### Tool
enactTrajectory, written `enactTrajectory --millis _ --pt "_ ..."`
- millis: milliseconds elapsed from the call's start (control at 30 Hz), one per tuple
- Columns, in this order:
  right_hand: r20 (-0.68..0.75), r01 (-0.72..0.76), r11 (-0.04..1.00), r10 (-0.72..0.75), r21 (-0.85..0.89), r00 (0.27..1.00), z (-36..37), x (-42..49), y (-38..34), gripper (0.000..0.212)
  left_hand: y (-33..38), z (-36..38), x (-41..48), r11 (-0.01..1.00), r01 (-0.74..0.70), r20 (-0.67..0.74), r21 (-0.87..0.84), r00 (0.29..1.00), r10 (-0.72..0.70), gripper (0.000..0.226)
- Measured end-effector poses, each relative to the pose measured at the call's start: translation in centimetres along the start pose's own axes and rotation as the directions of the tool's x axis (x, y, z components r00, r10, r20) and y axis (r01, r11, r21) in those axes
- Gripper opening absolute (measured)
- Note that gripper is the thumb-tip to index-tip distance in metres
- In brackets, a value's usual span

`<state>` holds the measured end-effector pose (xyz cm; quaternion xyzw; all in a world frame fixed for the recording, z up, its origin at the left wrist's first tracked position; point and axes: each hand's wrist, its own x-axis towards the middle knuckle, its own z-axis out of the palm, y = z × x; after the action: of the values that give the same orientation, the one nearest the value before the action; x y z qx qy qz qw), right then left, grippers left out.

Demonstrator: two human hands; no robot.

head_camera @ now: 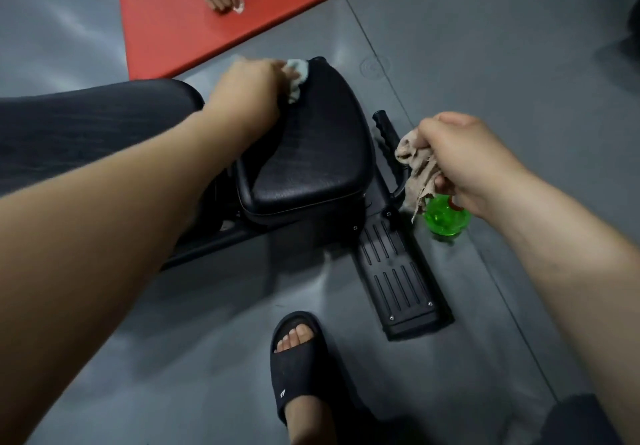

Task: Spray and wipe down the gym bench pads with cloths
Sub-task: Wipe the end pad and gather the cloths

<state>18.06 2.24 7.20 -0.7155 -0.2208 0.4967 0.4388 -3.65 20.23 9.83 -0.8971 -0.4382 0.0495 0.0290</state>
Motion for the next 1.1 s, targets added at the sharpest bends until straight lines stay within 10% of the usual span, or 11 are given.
enactTrajectory --millis 433,633,1100 --pt "-0.178 -0.153 0.917 0.231 0.368 0.957 3.8 -7.2 -1.0 0.018 2.7 -1.3 -12.6 0.957 -0.004 0.062 -0.289 0.998 0.023 0.054" --pt "-0.108 -0.198 0.944 0.233 0.264 0.966 4.0 -11.3 -1.0 0.023 -2.1 -1.9 -5.7 0.920 0.364 0.107 -0.144 0.930 -0.351 0.045" --pt "0.018 -0.296 0.884 0.325 -0.362 0.946 1.1 -24.7 -9.5 0.020 5.3 -18.6 -24.9 0.231 0.800 0.620 -0.554 0.581 -0.527 0.020"
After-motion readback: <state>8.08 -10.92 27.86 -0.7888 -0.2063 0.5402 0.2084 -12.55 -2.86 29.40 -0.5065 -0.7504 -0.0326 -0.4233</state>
